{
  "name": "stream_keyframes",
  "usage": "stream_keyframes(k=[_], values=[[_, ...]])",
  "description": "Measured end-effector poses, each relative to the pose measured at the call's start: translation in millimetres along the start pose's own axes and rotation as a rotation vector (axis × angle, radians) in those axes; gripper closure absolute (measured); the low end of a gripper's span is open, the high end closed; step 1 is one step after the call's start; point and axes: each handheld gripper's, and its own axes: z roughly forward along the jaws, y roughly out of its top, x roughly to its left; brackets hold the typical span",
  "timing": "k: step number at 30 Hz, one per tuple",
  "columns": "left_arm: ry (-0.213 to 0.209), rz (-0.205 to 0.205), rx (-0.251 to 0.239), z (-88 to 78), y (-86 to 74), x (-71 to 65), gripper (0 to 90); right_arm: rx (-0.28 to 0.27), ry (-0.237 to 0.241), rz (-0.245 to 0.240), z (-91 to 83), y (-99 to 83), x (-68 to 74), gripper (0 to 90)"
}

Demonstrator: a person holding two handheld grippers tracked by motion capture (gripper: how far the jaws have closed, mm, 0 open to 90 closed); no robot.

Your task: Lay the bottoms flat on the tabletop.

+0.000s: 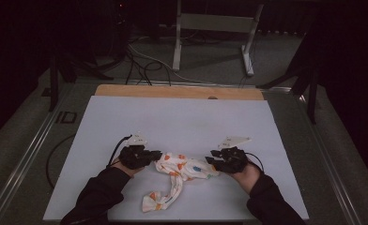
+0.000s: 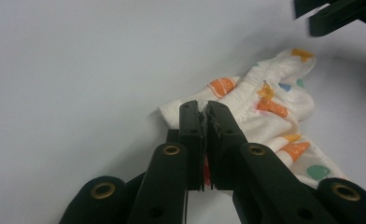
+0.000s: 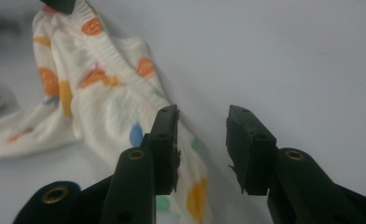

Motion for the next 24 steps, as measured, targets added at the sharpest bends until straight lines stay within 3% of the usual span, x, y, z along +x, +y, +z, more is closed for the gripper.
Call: stream_keyframes(k=[6, 13, 18, 24], values=[[-0.002, 0.0, 0.002, -0.2, 0.2, -0.3, 85.9, 0.097, -0.005, 0.004, 30.9, -6.8, 3.2, 69.4], [-0.001, 0.004, 0.009, 1.3, 0.4, -1.7, 85.9, 0.169, 0.038, 0.01, 37.1, -22.6, 6.3, 69.5], [-0.001, 0.003, 0.012, 2.3, 0.3, -1.4, 85.9, 0.161, 0.046, 0.026, 37.4, -24.7, 8.9, 73.9], [-0.001, 0.005, 0.007, 0.9, 1.5, -1.1, 85.9, 0.156, 0.015, -0.038, 34.0, -21.7, 15.8, 85.4]])
